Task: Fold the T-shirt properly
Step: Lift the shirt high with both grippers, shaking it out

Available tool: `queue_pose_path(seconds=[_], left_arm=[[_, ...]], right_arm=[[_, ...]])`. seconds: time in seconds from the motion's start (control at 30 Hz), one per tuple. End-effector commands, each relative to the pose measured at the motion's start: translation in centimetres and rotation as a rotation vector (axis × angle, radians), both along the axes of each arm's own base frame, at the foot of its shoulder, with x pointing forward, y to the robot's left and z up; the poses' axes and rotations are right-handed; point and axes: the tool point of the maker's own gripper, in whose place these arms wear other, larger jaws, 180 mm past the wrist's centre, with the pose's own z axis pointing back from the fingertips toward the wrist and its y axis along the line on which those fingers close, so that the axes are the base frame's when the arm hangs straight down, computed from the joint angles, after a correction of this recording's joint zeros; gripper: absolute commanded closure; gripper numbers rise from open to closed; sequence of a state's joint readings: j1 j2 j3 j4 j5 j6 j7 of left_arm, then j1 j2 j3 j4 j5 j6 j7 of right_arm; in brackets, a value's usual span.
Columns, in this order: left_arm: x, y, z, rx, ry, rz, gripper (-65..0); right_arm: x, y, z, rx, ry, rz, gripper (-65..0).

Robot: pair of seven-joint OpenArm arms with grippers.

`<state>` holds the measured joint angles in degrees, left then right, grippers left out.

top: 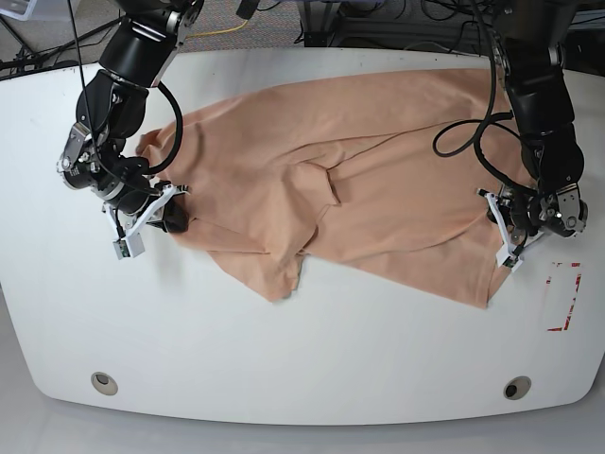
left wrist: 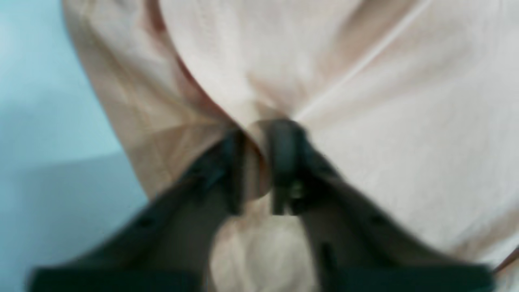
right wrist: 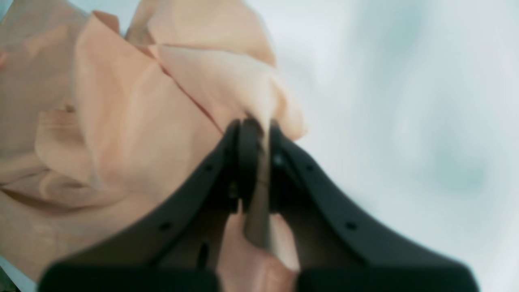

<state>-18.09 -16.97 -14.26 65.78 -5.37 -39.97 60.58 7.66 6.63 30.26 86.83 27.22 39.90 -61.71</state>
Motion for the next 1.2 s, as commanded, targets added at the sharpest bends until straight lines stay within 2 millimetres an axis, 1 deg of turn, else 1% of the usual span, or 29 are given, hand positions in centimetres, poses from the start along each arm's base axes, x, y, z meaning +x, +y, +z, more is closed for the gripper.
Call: queue_pose_path(seconds=[0.0, 0.07, 0.27, 0.37, 0.53, 0.6, 0.67, 0.7, 0.73, 0.77, 0.83, 0.87, 0.9, 1.03, 1.1, 1.13, 1.17], left_arm=[[1.1, 0.9, 1.4, 0.022, -0.038, 0.005, 0.0], [1.2, 0.8, 1.7, 0.022, -0.048, 0.004, 0.0], [2.3, 0.8, 4.2, 0.059, -0.126, -0.014, 0.0], [2.4, 0.7, 4.8, 0.071, -0.150, -0.023, 0.0], [2.7, 0.7, 6.0, 0.093, -0.176, -0.031, 0.0], [2.8, 0.7, 6.5, 0.107, -0.179, -0.032, 0.0], [3.4, 0.5, 7.9, 0.117, -0.218, -0.038, 0.0], [3.8, 0.3, 8.9, 0.124, -0.249, -0.044, 0.0], [4.4, -0.4, 9.9, 0.123, -0.285, -0.052, 0.0], [4.6, -0.8, 10.4, 0.123, -0.303, -0.058, 0.0], [5.0, -1.0, 11.6, 0.132, -0.335, -0.062, 0.0], [5.5, -1.0, 12.7, 0.141, -0.358, -0.062, 0.0], [5.9, -0.9, 13.7, 0.151, -0.375, -0.059, 0.0], [7.1, -0.6, 16.4, 0.176, -0.409, -0.045, 0.0], [7.8, -0.3, 17.8, 0.179, -0.434, -0.032, 0.0], [8.1, 0.2, 18.7, 0.177, -0.454, -0.012, 0.0], [8.2, 0.5, 19.2, 0.175, -0.465, 0.001, 0.0]], right_arm=[[1.3, -0.2, 1.9, 0.008, -0.070, -0.002, 0.0], [1.3, -0.2, 1.9, 0.009, -0.070, -0.002, 0.0], [1.3, -0.2, 1.9, 0.008, -0.070, -0.002, 0.0], [1.4, -0.2, 2.0, 0.005, -0.071, -0.001, 0.0], [2.8, -0.5, 3.6, -0.005, -0.113, -0.002, 0.0], [3.9, -0.6, 4.8, -0.007, -0.145, -0.003, 0.0], [4.5, -1.0, 5.7, -0.018, -0.165, -0.004, 0.0], [4.9, -1.2, 6.2, -0.026, -0.178, -0.003, 0.0], [5.5, -1.3, 7.1, -0.033, -0.199, 0.002, 0.0], [6.1, -1.1, 7.9, -0.042, -0.216, 0.014, 0.0], [6.8, -1.2, 8.7, -0.079, -0.228, 0.033, 0.0], [7.2, -1.3, 9.1, -0.105, -0.234, 0.043, 0.0], [7.8, -1.3, 9.9, -0.127, -0.248, 0.050, 0.0], [9.6, -1.5, 12.4, -0.190, -0.292, 0.058, 0.0], [10.8, -2.1, 14.5, -0.242, -0.327, 0.054, 0.0], [11.4, -2.3, 15.8, -0.267, -0.352, 0.058, 0.0], [11.8, -2.2, 16.5, -0.280, -0.365, 0.062, 0.0]])
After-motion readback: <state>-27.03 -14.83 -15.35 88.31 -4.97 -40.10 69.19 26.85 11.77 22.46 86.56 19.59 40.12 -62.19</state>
